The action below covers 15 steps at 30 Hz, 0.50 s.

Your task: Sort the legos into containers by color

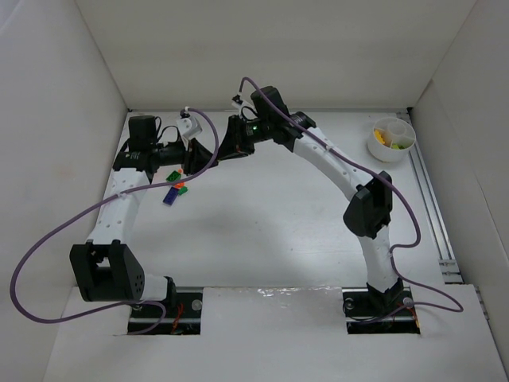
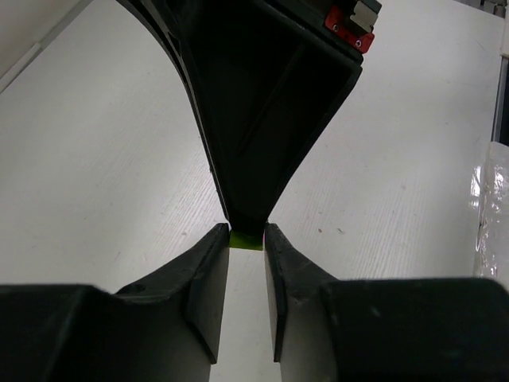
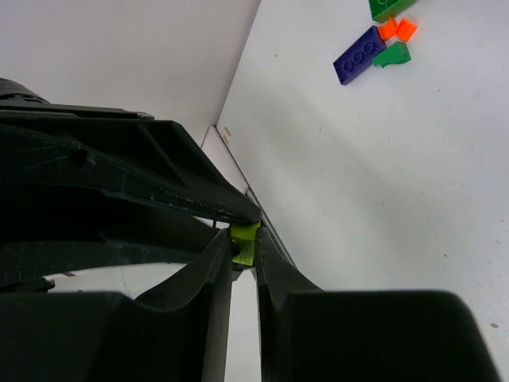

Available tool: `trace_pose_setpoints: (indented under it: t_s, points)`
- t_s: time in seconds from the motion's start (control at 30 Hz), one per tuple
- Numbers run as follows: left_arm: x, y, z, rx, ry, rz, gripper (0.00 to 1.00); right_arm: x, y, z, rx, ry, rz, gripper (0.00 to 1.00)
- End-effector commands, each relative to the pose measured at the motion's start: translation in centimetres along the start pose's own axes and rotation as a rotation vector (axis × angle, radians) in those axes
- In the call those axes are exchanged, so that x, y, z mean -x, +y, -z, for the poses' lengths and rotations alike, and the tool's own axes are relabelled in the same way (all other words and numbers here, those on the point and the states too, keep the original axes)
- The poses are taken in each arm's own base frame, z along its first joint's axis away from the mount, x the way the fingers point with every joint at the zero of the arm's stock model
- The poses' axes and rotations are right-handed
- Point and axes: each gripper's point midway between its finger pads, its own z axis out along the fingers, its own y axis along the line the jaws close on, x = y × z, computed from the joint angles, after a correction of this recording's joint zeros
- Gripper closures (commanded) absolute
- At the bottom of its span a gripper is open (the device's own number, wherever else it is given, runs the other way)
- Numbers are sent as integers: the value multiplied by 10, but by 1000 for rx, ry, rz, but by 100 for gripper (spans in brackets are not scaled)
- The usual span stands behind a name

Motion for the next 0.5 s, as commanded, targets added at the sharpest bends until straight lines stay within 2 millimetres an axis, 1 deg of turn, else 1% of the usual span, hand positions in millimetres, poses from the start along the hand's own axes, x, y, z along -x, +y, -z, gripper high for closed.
trace_pose_setpoints:
  t_s: [0.0, 0.1, 0.13, 0.17, 0.2, 0.23, 0.27, 0.3, 0.33, 0.37, 0.4, 0.43, 0.47]
  points:
    - [42, -15, 3, -70, -89, -115, 75, -3, 8, -8, 12, 5, 32, 91]
    - [41, -13, 3, -62, -85, -114, 65, -3, 8, -8, 12, 5, 41, 97]
    - [41, -13, 3, -61, -85, -114, 56, -2, 6, -9, 5, -1, 41, 97]
    - [41, -13, 3, -61, -85, -114, 50, -2, 6, -9, 5, -1, 41, 98]
    - [40, -11, 3, -52, -80, -114, 46, -1, 11, -5, 10, -8, 57, 100]
    - [40, -10, 3, -44, -76, -114, 43, -4, 7, -6, 0, 4, 45, 100]
    - [40, -10, 3, -44, -76, -114, 37, 2, 7, 0, -6, -17, 48, 100]
    - [38, -11, 3, -46, -72, -104, 35, -1, 2, -2, -14, -9, 50, 100]
    - [35, -10, 3, -40, -61, -113, 32, 7, 3, 6, -18, -35, 54, 100]
    - [31, -9, 3, -33, -53, -105, 30, 9, 2, 13, -22, -45, 60, 100]
    - [32, -10, 5, -25, -49, -120, 25, 15, -5, 23, -37, -59, 55, 100]
    - [32, -10, 5, -24, -49, -120, 22, 23, -8, 30, -51, -86, 54, 100]
    - [29, -9, 5, -16, -39, -109, 20, 28, -16, 36, -71, -103, 58, 100]
